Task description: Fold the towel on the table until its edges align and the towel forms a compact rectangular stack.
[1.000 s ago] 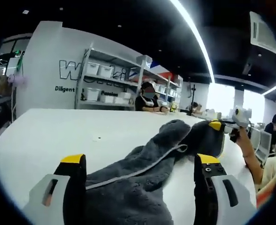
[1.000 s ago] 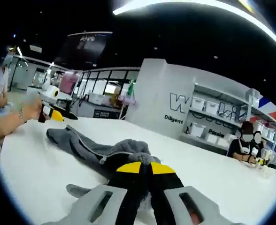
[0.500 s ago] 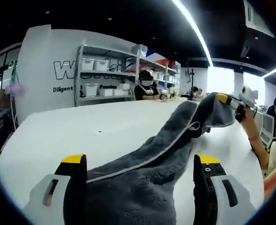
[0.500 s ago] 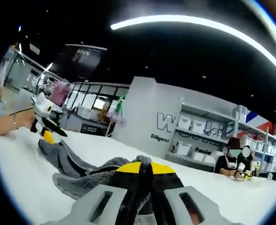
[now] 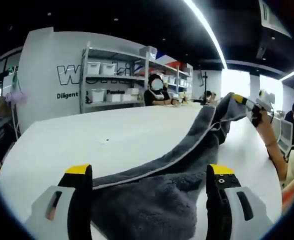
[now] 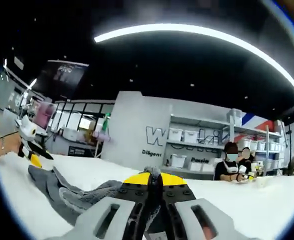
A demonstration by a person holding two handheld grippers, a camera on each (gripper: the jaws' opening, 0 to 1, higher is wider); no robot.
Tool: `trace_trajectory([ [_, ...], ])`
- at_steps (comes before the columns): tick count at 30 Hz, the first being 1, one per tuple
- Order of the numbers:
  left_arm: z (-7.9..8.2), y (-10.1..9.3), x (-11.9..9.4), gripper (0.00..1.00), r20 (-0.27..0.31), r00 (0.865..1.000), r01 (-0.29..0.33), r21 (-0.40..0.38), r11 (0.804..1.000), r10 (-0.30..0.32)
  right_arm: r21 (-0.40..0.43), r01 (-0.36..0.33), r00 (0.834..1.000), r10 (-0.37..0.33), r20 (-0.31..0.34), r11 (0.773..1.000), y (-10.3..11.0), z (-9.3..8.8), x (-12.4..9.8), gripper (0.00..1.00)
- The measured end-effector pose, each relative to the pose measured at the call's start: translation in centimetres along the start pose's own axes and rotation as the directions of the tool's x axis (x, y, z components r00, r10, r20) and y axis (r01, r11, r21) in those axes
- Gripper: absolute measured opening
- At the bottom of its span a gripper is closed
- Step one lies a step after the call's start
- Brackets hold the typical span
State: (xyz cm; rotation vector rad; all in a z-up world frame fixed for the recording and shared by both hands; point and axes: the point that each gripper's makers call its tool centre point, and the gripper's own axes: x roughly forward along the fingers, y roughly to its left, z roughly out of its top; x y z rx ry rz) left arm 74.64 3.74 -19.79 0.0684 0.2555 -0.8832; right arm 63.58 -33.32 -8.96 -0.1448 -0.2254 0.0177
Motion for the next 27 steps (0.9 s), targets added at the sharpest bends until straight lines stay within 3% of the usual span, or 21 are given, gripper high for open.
trace_trajectory([
  [6,-0.4,-0.9,-0.2,0.93,-0.003,1.000,0.003,0.000,1.000,-0.003,0.055,0.100,0.988,-0.092,-0.124,0.994,-3.1,-3.3,0.2,0.02],
  [10,-0.7,-1.1,-0.3,0.93,-0.008,1.000,0.002,-0.002,1.000,-0.002,0.045,0.147,0.965,-0.133,-0.227,0.988,-4.2,-5.8,-0.2,0.02],
  [20,-0.7,-0.8,-0.2,0.92,-0.015,1.000,0.001,-0.005,1.000,-0.001,0.010,0.165,0.935,-0.154,-0.319,0.986,-5.5,-8.1,-0.4,0.05],
  [24,-0.6,-0.5,-0.1,0.92,-0.017,1.000,0.001,-0.006,1.000,-0.001,0.022,0.189,0.923,-0.170,-0.345,0.982,-5.7,-8.6,-0.9,0.18],
  [27,-0.8,-0.5,0.0,0.92,-0.024,1.000,0.000,-0.008,1.000,0.000,0.037,0.194,0.920,-0.169,-0.354,0.980,-5.6,-8.9,-0.9,0.20],
])
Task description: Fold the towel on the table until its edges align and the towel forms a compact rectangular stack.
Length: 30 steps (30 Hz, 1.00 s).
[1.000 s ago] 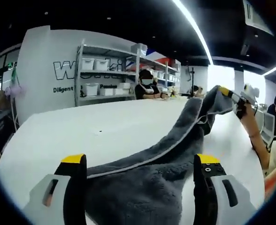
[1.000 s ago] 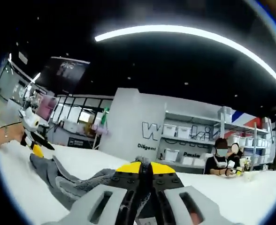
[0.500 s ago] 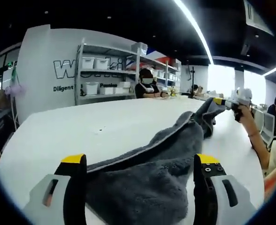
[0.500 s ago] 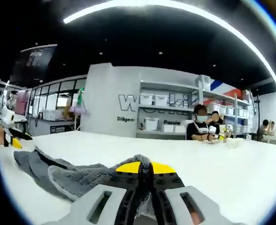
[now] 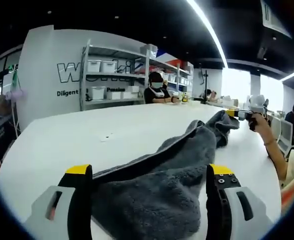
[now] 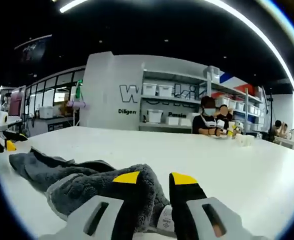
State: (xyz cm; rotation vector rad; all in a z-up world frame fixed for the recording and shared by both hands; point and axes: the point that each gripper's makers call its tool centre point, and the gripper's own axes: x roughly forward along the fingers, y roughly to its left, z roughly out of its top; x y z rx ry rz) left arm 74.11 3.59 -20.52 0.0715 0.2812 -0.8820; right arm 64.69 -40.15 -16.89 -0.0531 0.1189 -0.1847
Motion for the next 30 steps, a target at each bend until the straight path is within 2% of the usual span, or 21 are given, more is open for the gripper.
trace_trajectory([
  [5,-0.5,-0.2,0.1,0.92,-0.020,1.000,-0.003,0.004,1.000,0.003,0.006,-0.009,1.000,0.009,-0.002,1.000,0.6,0.2,-0.3,0.29],
  [7,-0.8,-0.2,0.2,0.92,-0.031,1.000,-0.004,0.011,1.000,0.004,-0.013,0.004,1.000,-0.004,0.002,1.000,0.3,0.5,-0.3,0.32],
  [12,-1.5,-0.2,0.5,0.91,-0.074,0.997,-0.006,0.043,0.999,0.010,-0.051,0.044,0.999,-0.044,0.014,0.998,0.1,1.0,-0.9,0.36],
  [16,-2.0,-0.5,0.6,0.91,-0.102,0.995,-0.002,0.070,0.998,0.009,-0.050,0.034,0.999,-0.033,0.017,0.998,0.4,1.1,-0.8,0.38],
  [20,-2.1,0.3,0.8,0.91,-0.117,0.993,-0.006,0.086,0.996,0.016,-0.069,-0.040,0.999,0.041,0.015,0.997,2.1,1.2,-0.4,0.45],
  [24,-2.2,0.1,0.6,0.91,-0.119,0.993,-0.004,0.084,0.996,0.014,-0.111,-0.122,0.993,0.122,-0.003,0.986,4.8,1.1,-0.2,0.54],
  [25,-2.1,0.1,0.6,0.91,-0.117,0.993,-0.004,0.085,0.996,0.014,-0.119,-0.155,0.988,0.155,-0.013,0.981,5.7,0.9,-0.1,0.58],
  [28,-1.9,-0.1,0.5,0.91,-0.110,0.994,-0.004,0.089,0.996,0.014,-0.128,-0.246,0.969,0.240,-0.060,0.961,7.9,0.1,0.3,0.77],
  [30,-1.8,-0.3,0.4,0.91,-0.105,0.994,-0.003,0.090,0.996,0.013,-0.108,-0.317,0.946,0.305,-0.113,0.942,9.7,-1.1,0.5,0.88],
])
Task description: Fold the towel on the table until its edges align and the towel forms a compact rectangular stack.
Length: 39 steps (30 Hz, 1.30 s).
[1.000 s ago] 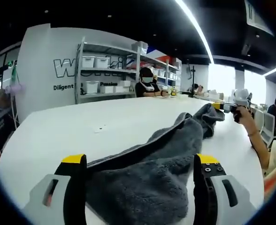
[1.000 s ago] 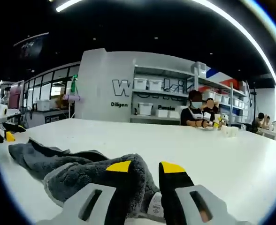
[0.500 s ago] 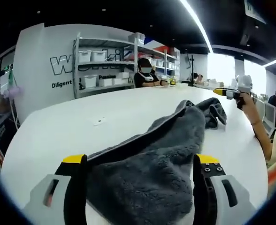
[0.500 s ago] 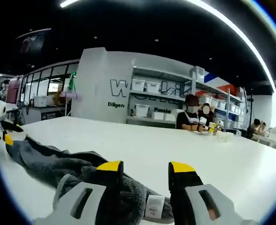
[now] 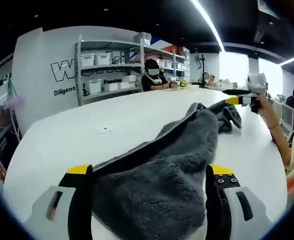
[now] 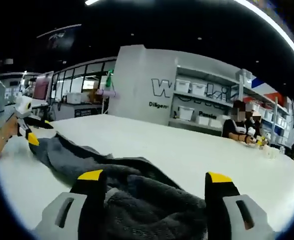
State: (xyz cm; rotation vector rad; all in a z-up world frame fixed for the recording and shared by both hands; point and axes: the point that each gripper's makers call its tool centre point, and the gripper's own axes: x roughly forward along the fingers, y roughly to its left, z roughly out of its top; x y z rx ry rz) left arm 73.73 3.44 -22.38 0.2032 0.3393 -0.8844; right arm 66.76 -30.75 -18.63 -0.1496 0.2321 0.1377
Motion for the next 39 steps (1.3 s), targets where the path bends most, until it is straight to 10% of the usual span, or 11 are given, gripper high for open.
trace_trajectory([
  [12,1.5,-0.4,-0.8,0.91,0.049,0.999,-0.005,0.003,1.000,0.005,-0.098,-0.167,0.983,0.158,-0.090,0.981,5.7,-1.7,0.4,0.99],
  [25,4.3,-4.7,-2.1,0.90,0.119,0.992,0.039,0.020,0.999,-0.041,-0.087,-0.152,0.986,0.144,-0.089,0.985,4.1,-1.5,0.5,0.97],
  [39,5.8,-8.9,-9.6,0.81,0.263,0.965,-0.042,0.101,0.994,0.015,-0.080,-0.147,0.988,0.144,-0.049,0.986,4.0,-0.3,0.4,0.95],
])
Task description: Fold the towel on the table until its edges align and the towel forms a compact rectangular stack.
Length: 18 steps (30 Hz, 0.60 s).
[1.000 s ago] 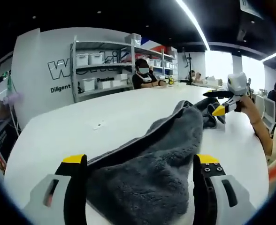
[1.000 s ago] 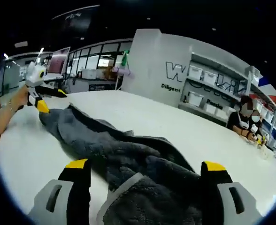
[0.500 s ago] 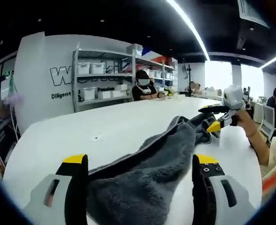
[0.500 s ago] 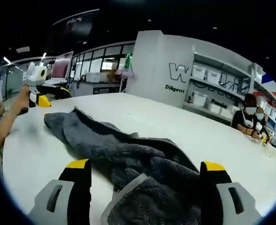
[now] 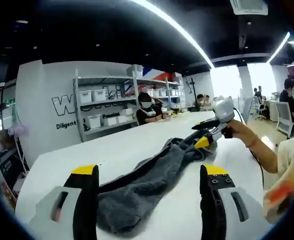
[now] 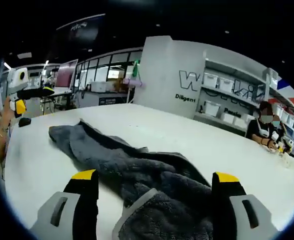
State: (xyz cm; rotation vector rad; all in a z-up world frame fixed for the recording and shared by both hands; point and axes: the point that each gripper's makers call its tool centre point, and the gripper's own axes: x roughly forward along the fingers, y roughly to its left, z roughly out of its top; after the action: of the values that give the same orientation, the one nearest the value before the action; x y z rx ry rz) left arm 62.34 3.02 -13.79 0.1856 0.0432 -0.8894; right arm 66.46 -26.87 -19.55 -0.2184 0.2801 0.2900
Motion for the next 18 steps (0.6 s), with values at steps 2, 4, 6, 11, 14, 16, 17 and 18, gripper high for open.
trace_trajectory([
  [2,-0.5,-0.5,-1.0,0.81,-0.008,1.000,-0.016,-0.018,1.000,0.016,-0.001,-0.005,1.000,0.005,0.013,1.000,0.1,0.5,0.0,0.95],
  [4,-0.7,0.0,-2.0,0.79,-0.011,0.996,-0.083,0.050,0.995,0.084,-0.002,-0.007,1.000,0.008,0.023,1.000,0.0,1.0,0.1,0.95],
  [6,-1.0,-0.1,-2.5,0.78,-0.021,0.994,-0.101,0.059,0.993,0.103,-0.008,-0.011,0.999,0.011,0.031,1.000,0.3,1.3,-0.1,0.95],
  [11,-2.3,-0.5,-3.4,0.76,-0.027,0.993,-0.115,0.043,0.992,0.117,-0.015,-0.018,0.999,0.018,0.047,1.000,0.9,1.7,-0.3,0.95],
  [14,-3.5,-0.7,-3.6,0.74,-0.048,0.991,-0.125,0.072,0.990,0.129,-0.018,-0.019,0.999,0.020,0.048,1.000,1.1,1.9,-0.3,0.94],
  [16,-4.4,-0.7,-3.6,0.74,-0.060,0.990,-0.123,0.083,0.989,0.128,-0.019,-0.022,0.999,0.023,0.047,1.000,1.3,1.9,-0.3,0.94],
  [17,-5.1,-0.5,-3.6,0.74,-0.076,0.988,-0.130,0.077,0.989,0.136,-0.018,-0.022,0.999,0.023,0.046,1.000,1.5,1.8,-0.3,0.94],
  [18,-5.8,-0.2,-3.6,0.73,-0.092,0.985,-0.137,0.079,0.987,0.144,-0.018,-0.022,0.999,0.023,0.045,1.000,1.5,1.8,-0.2,0.94],
])
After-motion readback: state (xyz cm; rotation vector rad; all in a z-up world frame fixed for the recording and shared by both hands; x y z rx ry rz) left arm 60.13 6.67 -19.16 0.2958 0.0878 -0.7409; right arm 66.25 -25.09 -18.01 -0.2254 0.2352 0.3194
